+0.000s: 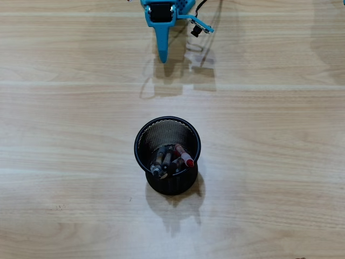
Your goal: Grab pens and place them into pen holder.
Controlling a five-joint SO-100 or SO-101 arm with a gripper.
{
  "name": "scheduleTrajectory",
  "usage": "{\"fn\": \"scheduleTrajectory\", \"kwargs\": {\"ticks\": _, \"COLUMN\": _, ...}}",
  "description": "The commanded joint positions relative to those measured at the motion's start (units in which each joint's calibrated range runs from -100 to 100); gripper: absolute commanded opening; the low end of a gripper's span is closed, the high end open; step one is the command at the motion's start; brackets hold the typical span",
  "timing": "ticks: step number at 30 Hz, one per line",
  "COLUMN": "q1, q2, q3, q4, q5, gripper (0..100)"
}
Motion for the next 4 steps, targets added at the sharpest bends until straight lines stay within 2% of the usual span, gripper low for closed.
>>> {"fn": "scheduleTrajectory", "kwargs": {"ticks": 1, "q1": 0.6, "q2": -0.9, "q3": 0.4, "q4": 0.0, "q5": -0.2, "gripper": 2}}
{"fn": "scheduleTrajectory", "kwargs": {"ticks": 4, "q1": 0.6, "q2": -0.9, "q3": 0.4, "q4": 0.0, "q5": -0.2, "gripper": 2}}
